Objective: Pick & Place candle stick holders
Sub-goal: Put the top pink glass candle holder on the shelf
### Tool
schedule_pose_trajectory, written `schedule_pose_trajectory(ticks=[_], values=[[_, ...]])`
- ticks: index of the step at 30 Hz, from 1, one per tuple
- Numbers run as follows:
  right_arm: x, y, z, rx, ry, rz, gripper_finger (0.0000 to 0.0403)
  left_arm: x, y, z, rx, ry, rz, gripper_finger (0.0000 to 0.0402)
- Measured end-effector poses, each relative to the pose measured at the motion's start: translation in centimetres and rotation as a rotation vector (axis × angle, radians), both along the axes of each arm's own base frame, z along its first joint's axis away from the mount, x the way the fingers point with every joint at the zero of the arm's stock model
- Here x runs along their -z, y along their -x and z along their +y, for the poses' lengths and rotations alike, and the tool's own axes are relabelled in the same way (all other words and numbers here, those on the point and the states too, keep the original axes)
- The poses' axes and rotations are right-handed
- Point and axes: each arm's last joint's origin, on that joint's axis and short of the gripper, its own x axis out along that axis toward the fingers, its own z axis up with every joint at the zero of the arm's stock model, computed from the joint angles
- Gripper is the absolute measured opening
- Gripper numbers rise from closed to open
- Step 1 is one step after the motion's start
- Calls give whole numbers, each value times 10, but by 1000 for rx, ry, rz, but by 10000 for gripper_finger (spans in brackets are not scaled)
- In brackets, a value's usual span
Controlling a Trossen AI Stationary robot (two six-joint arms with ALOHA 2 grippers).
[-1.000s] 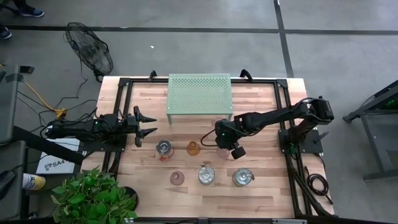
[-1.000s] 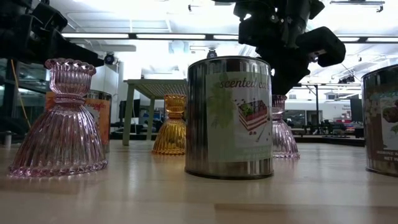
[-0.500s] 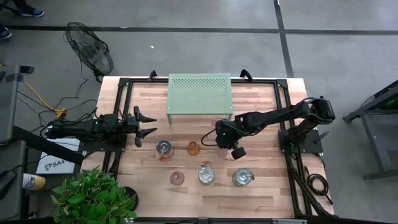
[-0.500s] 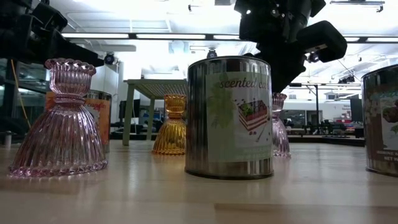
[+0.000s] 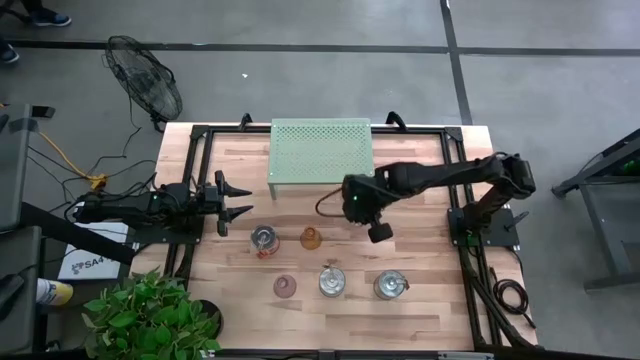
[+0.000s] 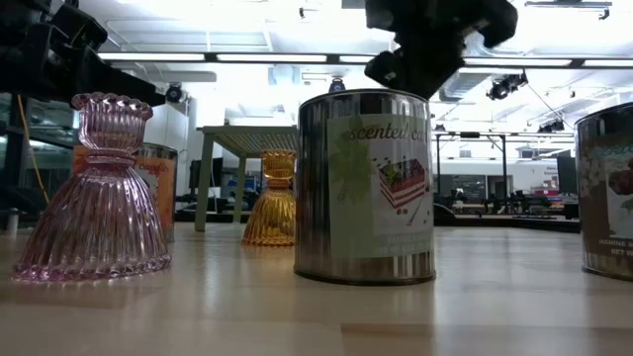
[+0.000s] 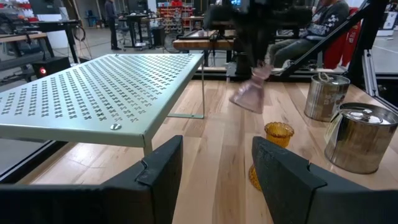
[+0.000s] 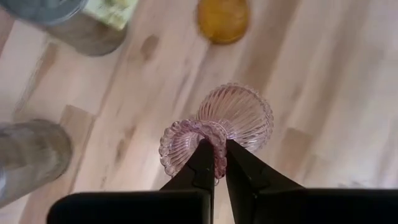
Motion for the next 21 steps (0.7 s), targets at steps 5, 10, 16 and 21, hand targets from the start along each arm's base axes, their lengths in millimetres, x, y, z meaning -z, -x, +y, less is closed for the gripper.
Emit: schedule_pose_trajectory(ticks=[5, 10, 16, 21], values=[[-32, -1, -17, 41, 21, -38, 12, 0, 0, 0, 0, 0, 0, 189], [-77, -2, -36, 102, 19, -161, 12, 0, 0, 0, 0, 0, 0, 189], [-132, 2, -60, 166, -3, -347, 12, 0, 0, 0, 0, 0, 0, 189], [-156, -6, -86, 215, -33, -436, 10, 0, 0, 0, 0, 0, 0, 189]])
